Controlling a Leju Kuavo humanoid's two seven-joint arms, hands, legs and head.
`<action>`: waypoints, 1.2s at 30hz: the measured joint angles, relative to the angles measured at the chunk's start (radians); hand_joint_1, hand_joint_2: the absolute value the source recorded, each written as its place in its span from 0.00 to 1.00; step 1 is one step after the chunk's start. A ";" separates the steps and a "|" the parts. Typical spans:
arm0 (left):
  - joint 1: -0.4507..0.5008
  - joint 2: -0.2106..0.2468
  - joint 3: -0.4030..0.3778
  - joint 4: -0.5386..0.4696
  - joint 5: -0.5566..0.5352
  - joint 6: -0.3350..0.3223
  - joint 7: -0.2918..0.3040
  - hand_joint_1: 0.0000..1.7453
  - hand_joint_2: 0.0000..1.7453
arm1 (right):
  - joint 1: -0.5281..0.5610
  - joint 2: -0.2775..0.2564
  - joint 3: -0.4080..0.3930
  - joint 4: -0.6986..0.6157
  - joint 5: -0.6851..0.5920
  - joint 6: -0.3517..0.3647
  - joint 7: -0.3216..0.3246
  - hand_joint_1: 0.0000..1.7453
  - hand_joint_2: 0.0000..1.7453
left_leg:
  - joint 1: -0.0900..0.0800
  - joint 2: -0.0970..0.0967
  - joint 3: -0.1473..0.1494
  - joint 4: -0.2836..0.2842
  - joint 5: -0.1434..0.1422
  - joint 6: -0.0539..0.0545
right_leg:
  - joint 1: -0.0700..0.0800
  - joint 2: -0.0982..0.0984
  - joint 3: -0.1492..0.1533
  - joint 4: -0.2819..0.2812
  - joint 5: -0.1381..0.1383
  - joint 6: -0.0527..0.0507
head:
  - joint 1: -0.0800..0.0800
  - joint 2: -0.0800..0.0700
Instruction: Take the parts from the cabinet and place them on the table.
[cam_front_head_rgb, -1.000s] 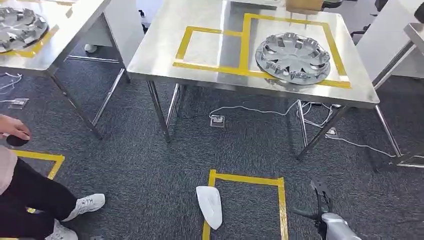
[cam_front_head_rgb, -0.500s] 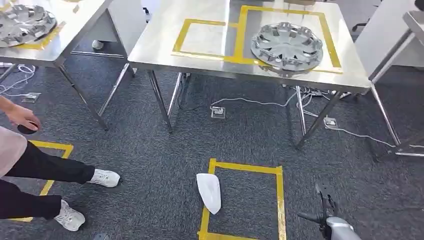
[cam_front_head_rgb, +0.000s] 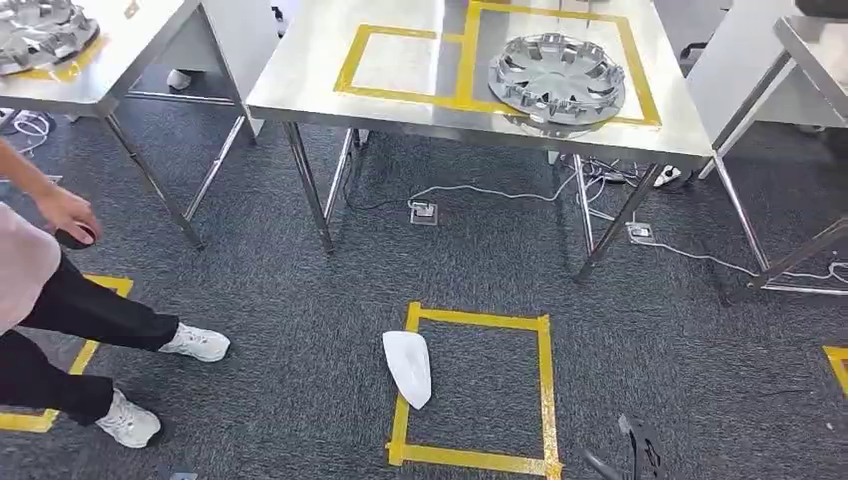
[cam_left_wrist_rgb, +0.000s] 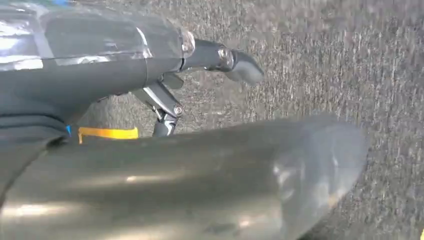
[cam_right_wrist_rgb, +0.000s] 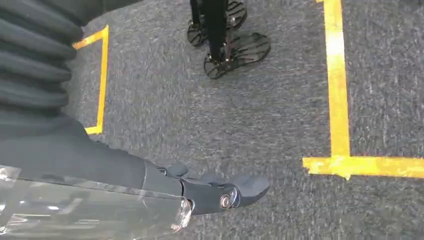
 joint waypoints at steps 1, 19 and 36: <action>0.001 0.001 -0.002 -0.002 0.000 -0.007 -0.002 0.00 0.00 | 0.001 -0.002 0.000 0.003 -0.002 0.000 0.000 0.00 0.00 | 0.000 0.000 -0.005 0.000 0.004 0.003 | -0.006 0.000 -0.028 0.077 -0.049 0.009 | 0.010 0.000; -0.013 -0.009 -0.007 -0.047 -0.058 -0.038 -0.028 0.00 0.00 | 0.010 0.009 0.002 0.016 -0.071 0.032 -0.022 0.00 0.00 | -0.001 -0.003 -0.168 0.301 -0.129 -0.047 | -0.010 0.033 0.071 -0.077 0.027 -0.046 | 0.005 0.000; -0.035 -0.026 0.020 -0.022 -0.127 -0.091 -0.014 0.00 0.00 | -0.003 -0.007 0.064 0.015 -0.150 0.010 -0.029 0.00 0.00 | 0.007 0.054 -0.042 0.036 0.006 -0.011 | -0.024 0.007 -0.084 0.237 -0.096 0.025 | 0.033 0.000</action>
